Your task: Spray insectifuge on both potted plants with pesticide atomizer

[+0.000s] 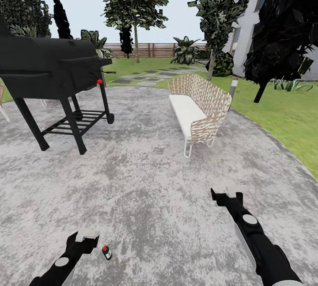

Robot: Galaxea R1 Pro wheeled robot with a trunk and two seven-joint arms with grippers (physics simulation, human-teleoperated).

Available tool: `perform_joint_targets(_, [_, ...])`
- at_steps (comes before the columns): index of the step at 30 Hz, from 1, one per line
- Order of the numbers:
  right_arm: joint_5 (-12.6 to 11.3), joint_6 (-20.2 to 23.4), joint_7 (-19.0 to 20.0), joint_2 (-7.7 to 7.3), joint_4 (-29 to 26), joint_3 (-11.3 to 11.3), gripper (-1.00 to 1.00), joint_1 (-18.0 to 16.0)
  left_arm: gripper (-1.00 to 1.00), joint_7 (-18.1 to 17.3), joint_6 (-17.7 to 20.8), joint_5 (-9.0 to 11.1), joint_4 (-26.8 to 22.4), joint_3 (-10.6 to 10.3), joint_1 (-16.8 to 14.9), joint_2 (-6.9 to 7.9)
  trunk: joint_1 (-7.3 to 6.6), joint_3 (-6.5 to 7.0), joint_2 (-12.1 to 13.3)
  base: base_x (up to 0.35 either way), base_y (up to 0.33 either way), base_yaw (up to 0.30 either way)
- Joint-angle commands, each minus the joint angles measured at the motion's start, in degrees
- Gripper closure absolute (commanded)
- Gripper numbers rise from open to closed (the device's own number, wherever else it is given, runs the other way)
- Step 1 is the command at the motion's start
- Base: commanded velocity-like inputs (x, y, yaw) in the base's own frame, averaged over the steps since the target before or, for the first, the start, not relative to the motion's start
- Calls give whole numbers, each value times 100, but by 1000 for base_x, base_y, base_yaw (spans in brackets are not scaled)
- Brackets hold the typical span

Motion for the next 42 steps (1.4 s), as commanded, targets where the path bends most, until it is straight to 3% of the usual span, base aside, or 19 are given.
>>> perform_joint_targets(1, [5,32,2,-1,-13,-1,-100,-2,-100,-38,-23,-53,8,52,-4,-2,22,-23,-44,0,0,0])
perform_joint_targets(7, [1,38,-5,0,-37,0,-100,-2,-100,-135,-56,-45,29,69,-4,4,154,-131,-284,0,0,0])
perform_joint_targets(16, [-9,39,-7,13,-44,-2,-100,-2,-100,-146,-467,-33,39,91,-4,3,351,-333,-645,0,0,44])
perform_joint_targets(29, [-10,40,-7,10,-48,-9,-100,-2,-100,-146,-499,-39,41,92,-4,-4,637,-674,-1167,0,0,84])
perform_joint_targets(42, [-10,40,-10,7,-226,-9,-100,-2,-100,-146,-508,-39,48,83,-4,-4,922,-917,-1688,0,0,8])
